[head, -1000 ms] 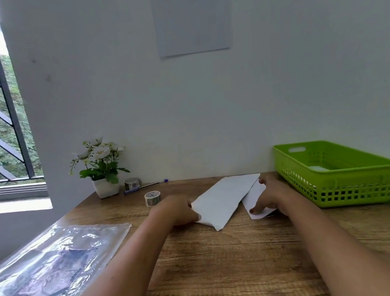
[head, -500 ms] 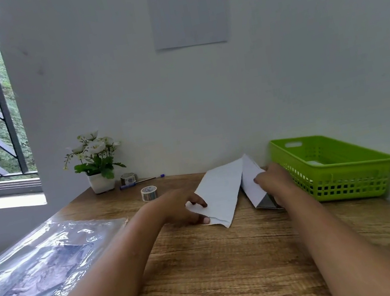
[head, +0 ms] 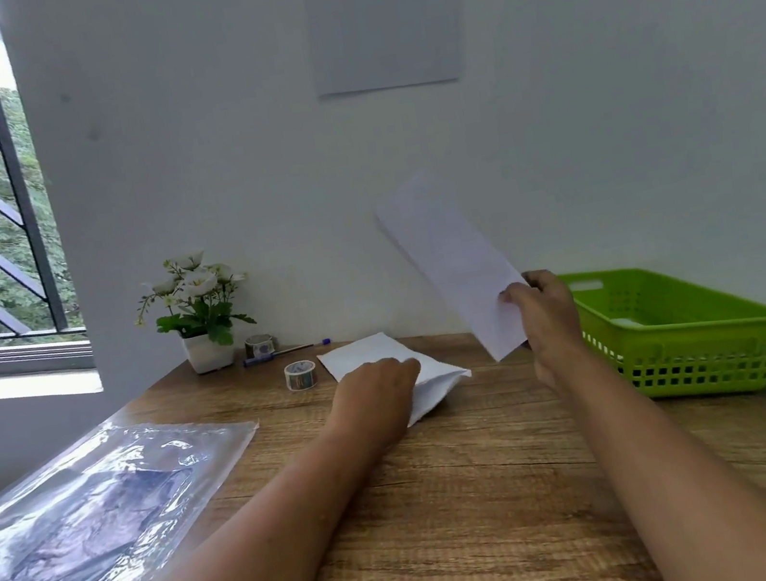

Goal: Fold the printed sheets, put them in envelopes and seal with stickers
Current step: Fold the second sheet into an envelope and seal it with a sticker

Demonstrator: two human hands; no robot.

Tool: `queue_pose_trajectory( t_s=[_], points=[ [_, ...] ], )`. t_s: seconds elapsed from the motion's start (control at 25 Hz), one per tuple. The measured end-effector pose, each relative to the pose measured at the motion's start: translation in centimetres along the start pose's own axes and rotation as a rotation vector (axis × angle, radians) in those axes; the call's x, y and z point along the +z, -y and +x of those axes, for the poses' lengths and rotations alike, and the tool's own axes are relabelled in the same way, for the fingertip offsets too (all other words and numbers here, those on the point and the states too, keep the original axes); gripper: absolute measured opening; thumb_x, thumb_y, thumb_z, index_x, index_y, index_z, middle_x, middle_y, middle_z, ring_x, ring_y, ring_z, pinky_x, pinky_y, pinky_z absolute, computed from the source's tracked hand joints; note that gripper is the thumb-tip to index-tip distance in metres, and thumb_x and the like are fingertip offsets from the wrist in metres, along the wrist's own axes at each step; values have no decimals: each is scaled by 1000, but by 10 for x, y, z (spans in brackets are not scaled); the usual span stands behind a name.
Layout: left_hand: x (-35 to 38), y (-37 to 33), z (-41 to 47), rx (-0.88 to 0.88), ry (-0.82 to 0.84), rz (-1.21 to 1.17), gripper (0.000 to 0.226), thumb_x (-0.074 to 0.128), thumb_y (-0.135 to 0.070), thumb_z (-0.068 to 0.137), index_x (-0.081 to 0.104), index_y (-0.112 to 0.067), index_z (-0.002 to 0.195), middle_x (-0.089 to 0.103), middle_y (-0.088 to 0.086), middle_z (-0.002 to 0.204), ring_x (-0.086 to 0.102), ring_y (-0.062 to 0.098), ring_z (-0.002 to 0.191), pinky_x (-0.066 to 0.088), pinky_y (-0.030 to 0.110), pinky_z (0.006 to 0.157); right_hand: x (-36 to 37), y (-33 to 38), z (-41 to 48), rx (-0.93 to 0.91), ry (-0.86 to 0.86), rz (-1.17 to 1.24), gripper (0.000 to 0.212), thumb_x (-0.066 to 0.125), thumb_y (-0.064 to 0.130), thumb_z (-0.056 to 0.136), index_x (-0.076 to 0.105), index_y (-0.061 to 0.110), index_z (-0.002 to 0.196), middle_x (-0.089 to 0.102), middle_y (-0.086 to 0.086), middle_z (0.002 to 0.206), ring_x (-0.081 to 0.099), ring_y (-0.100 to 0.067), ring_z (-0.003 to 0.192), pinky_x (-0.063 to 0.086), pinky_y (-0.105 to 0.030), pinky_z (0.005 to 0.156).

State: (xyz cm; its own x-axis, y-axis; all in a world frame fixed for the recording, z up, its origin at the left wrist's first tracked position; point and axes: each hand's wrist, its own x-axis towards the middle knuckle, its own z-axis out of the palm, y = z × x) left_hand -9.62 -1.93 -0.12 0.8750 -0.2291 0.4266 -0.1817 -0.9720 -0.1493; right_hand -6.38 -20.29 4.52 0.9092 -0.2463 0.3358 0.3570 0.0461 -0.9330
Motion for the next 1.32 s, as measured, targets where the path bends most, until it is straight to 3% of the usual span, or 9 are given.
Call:
queue_pose_trajectory(
  t_s=[0.2, 0.32, 0.44, 0.6, 0.72, 0.92, 1.0, 1.12, 1.32],
  points=[
    [0, 2, -2, 62, -21, -35, 54, 52, -17, 90, 33, -29, 138, 61, 3, 118, 61, 27, 102, 48, 36, 70, 3, -6, -11, 101, 487, -463, 10, 62, 23, 87, 61, 16, 93, 64, -5, 94, 59, -21, 87, 45, -29, 68],
    [0, 3, -2, 107, -6, -64, 65, 54, -14, 88, 24, -32, 142, 56, 3, 128, 60, 28, 106, 49, 37, 70, 8, -8, -15, 183, 493, -425, 36, 55, 42, 91, 56, 14, 114, 61, -3, 105, 58, -16, 87, 45, -24, 63],
    [1, 4, 0, 129, 9, -83, 75, 54, -9, 86, 14, -36, 145, 53, 0, 132, 60, 27, 105, 47, 35, 66, 7, -15, -13, 254, 476, -459, 49, 56, 53, 86, 55, 17, 119, 62, -1, 112, 59, -18, 96, 47, -30, 75],
    [-3, 3, 0, 149, 85, -125, 67, 50, -9, 89, 23, -31, 146, 45, 0, 142, 57, 27, 112, 50, 38, 78, 7, -17, -15, 308, 560, -205, 64, 74, 25, 80, 39, 28, 133, 58, -6, 121, 60, -25, 105, 55, -35, 74],
    [-7, 4, 0, 101, 136, -135, 55, 50, -10, 89, 38, -23, 141, 52, 4, 136, 56, 26, 112, 45, 31, 77, 7, -8, -14, 259, 617, -110, 76, 71, 0, 77, 40, 40, 133, 57, -9, 119, 61, -28, 100, 56, -34, 69],
    [-17, 11, -2, 78, 257, -194, 48, 53, -10, 86, 50, -21, 132, 55, 4, 132, 54, 22, 116, 45, 31, 88, 1, -8, -19, 425, 744, -195, 22, 69, 22, 83, 71, 22, 105, 64, 0, 98, 59, -15, 80, 47, -24, 60],
    [-20, 9, -4, 71, 269, -171, 53, 54, -8, 86, 44, -17, 137, 51, 7, 136, 53, 25, 117, 46, 33, 90, 4, -13, -16, 462, 649, -122, 22, 69, 28, 83, 70, 13, 99, 65, -3, 88, 60, -15, 75, 49, -24, 58],
    [-23, 4, -6, 68, 297, -149, 63, 54, -10, 87, 29, -15, 145, 37, 8, 144, 50, 28, 119, 49, 37, 91, 3, -13, -12, 444, 613, -24, 15, 71, 14, 81, 65, 14, 94, 66, 0, 75, 61, -8, 60, 48, -19, 47],
    [-18, 7, -4, 36, 300, -204, 71, 62, -19, 86, 24, -17, 147, 32, 5, 148, 48, 26, 122, 46, 37, 94, -9, -12, -13, 492, 910, -6, 60, 63, -6, 80, 51, 25, 131, 58, -2, 129, 60, -25, 111, 53, -36, 84]
  ],
)
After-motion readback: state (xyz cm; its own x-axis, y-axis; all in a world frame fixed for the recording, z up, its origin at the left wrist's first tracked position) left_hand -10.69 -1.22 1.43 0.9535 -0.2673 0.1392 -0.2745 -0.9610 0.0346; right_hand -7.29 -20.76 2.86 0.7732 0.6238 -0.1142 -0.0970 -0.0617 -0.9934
